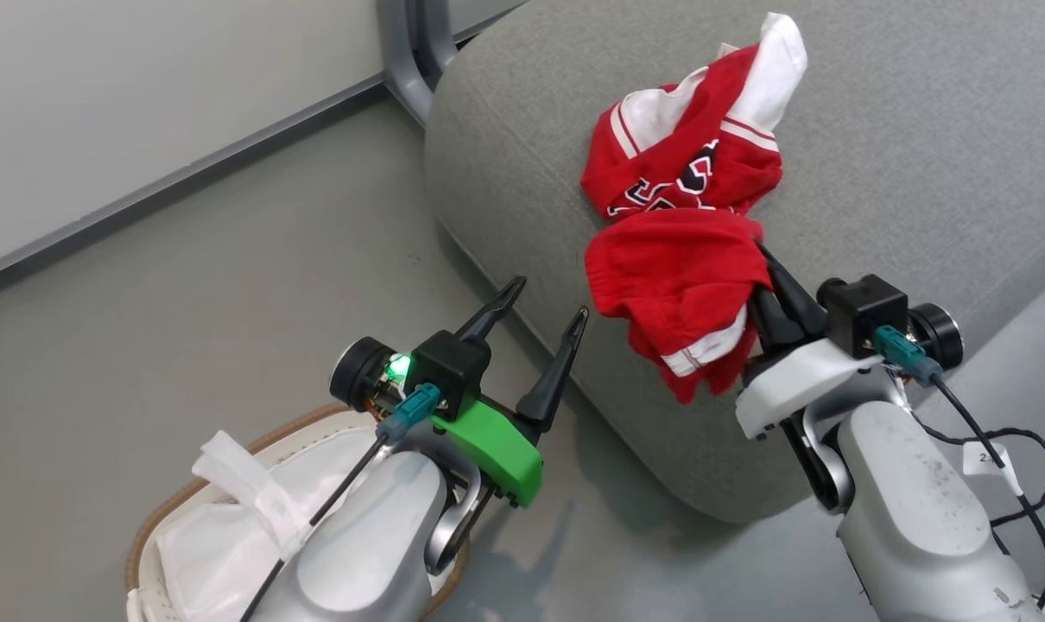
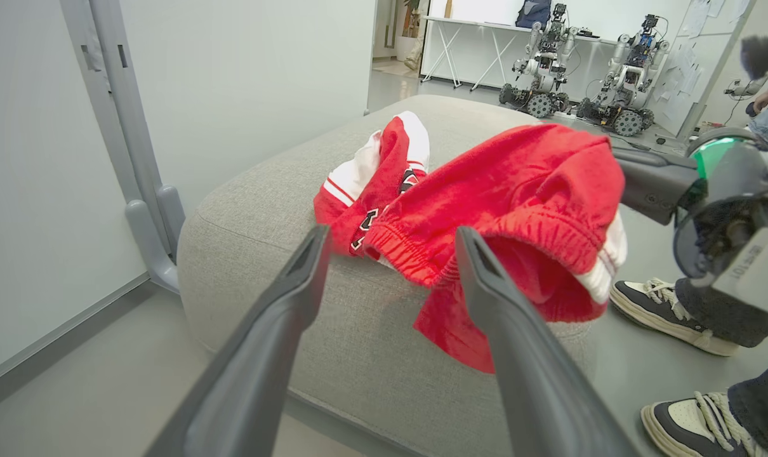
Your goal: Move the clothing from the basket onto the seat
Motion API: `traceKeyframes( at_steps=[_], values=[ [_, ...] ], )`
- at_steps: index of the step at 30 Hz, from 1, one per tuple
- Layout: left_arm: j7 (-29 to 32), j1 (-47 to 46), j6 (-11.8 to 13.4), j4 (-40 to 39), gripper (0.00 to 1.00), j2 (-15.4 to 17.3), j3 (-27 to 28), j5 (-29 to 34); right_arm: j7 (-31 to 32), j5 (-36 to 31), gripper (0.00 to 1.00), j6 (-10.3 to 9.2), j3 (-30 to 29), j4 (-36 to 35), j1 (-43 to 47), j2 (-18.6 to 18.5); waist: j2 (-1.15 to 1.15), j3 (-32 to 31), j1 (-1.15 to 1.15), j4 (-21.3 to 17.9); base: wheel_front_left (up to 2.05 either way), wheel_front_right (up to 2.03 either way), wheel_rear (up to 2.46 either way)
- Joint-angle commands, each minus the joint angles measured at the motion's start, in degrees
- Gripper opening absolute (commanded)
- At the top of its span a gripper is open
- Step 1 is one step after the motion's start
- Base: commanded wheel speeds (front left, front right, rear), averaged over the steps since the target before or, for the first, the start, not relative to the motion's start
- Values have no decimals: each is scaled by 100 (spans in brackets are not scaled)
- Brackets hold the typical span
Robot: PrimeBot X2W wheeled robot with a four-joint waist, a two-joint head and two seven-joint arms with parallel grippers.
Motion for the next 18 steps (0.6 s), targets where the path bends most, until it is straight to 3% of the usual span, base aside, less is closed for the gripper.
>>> traceKeyframes(
  at_steps=[1,13,18],
  values=[
    [0,-123,-25,42,100,37,-39,-42,-29,-42,0,-8,-86,-65,101,6,0,80,0,-82,0,0,0],
    [-1,-418,-63,217,100,33,-434,-306,-28,-215,0,-8,-622,-364,400,27,0,250,0,-151,2,2,2],
    [-1,-494,-66,302,100,33,-420,-271,-29,-227,0,-8,-609,-354,44,-93,0,420,0,-144,2,2,2]
  ],
)
